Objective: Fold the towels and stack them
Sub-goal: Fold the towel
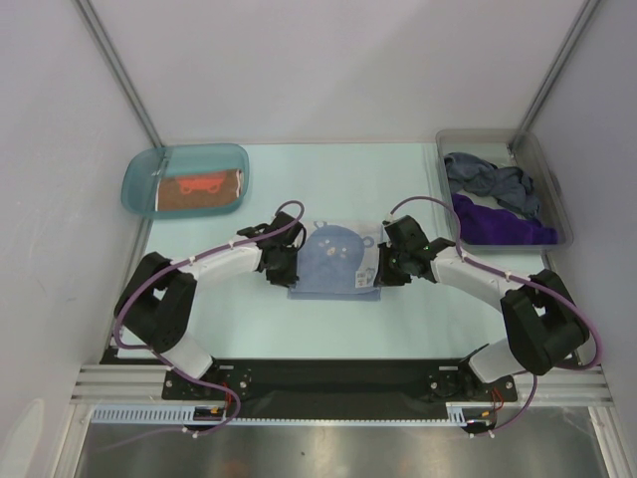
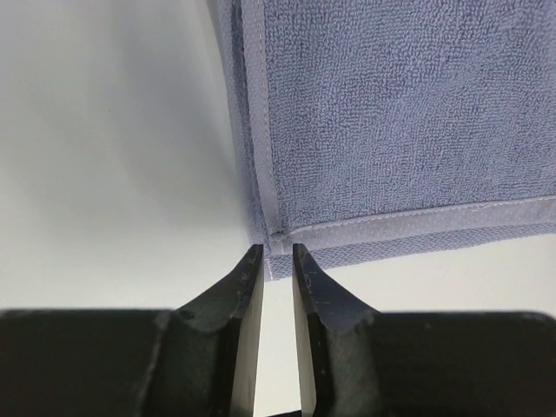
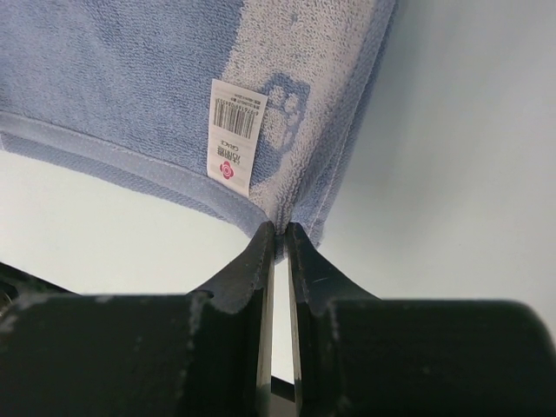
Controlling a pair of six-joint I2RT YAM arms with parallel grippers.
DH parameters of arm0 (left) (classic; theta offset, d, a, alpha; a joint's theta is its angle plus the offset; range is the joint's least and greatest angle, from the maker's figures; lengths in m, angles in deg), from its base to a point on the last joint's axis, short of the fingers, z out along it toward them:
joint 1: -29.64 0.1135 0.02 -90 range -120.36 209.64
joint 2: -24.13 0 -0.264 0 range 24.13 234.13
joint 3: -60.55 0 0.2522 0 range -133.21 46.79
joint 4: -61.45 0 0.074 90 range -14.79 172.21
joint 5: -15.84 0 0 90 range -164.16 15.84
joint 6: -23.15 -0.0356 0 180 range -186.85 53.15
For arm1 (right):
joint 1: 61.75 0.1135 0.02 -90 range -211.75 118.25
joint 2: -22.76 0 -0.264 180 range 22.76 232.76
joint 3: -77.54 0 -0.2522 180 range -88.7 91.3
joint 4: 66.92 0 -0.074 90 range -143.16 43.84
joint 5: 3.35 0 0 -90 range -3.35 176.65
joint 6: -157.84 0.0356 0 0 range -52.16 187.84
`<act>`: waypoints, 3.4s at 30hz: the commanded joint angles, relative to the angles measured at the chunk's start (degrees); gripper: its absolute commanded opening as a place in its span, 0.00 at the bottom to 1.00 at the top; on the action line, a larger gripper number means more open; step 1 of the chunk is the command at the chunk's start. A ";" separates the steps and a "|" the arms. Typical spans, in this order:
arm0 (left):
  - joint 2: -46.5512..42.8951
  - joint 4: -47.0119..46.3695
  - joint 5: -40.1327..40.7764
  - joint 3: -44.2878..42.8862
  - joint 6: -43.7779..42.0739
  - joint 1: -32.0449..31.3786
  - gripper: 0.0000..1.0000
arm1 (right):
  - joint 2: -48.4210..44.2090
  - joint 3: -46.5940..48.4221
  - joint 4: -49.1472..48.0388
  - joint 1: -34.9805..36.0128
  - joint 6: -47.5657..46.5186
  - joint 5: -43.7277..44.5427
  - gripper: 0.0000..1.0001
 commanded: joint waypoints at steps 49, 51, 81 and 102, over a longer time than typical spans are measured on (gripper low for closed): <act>-3.83 -3.22 -2.31 5.57 0.64 -0.68 0.00 | -4.64 -9.05 -6.18 1.17 0.89 -2.30 0.00; -3.22 -3.13 -1.96 5.39 0.55 -0.68 0.00 | -4.56 -9.32 -6.09 1.26 0.19 -0.97 0.00; 14.70 3.46 -4.77 -30.11 -28.17 10.39 0.54 | 13.63 21.52 2.26 -14.91 -24.75 -15.21 0.42; 26.84 1.09 -13.82 -37.06 -43.48 13.21 0.56 | 34.20 38.23 12.64 -21.15 -44.90 -32.17 0.42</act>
